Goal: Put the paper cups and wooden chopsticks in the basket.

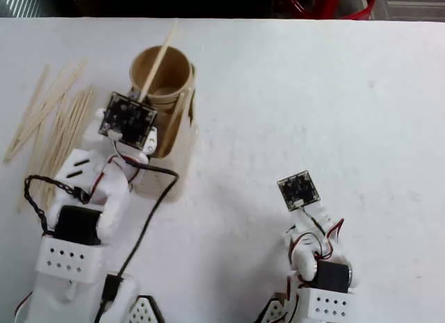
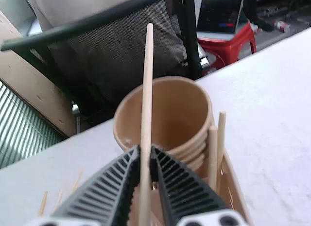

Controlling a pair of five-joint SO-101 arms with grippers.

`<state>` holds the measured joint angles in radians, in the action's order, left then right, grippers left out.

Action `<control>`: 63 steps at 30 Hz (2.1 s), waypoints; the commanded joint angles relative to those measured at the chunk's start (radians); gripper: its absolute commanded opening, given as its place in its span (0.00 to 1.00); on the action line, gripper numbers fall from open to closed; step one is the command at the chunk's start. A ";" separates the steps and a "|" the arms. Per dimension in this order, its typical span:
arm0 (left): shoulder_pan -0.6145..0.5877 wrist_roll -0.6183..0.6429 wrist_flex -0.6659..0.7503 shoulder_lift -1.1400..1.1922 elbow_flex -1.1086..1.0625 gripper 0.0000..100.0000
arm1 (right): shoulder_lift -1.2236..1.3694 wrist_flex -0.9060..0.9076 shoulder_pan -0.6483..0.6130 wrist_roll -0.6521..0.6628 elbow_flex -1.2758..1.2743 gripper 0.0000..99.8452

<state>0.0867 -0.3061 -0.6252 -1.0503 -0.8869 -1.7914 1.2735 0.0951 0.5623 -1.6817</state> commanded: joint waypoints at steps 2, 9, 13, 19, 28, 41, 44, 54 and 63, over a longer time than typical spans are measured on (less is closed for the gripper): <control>0.001 0.002 0.086 -0.007 0.127 0.02 | -0.010 0.007 0.002 0.003 -0.009 0.02; 0.001 0.000 0.227 -0.007 0.104 0.02 | -0.010 0.007 0.002 0.003 -0.009 0.02; 0.035 0.000 0.354 -0.005 0.028 0.02 | -0.010 0.007 0.002 0.003 -0.009 0.02; 0.130 0.000 0.463 -0.005 -0.058 0.03 | -0.010 0.007 -0.001 0.003 -0.009 0.02; 0.136 0.003 0.509 0.166 -0.006 0.03 | -0.010 0.007 0.002 0.003 -0.009 0.02; 0.147 0.044 0.499 0.209 0.043 0.03 | -0.010 0.007 0.002 0.003 -0.009 0.02; 0.151 0.043 0.496 0.209 0.043 0.04 | -0.010 0.007 0.002 0.003 -0.009 0.02; 0.031 -0.026 0.473 0.202 0.011 0.02 | -0.010 0.007 0.004 0.003 -0.009 0.02; -0.472 0.072 0.147 0.209 0.155 0.02 | -0.010 0.007 -0.001 0.003 -0.009 0.02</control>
<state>-0.2739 -0.2478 -0.3997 -0.8385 -0.8055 -1.7914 1.2735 0.0951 0.5623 -1.6817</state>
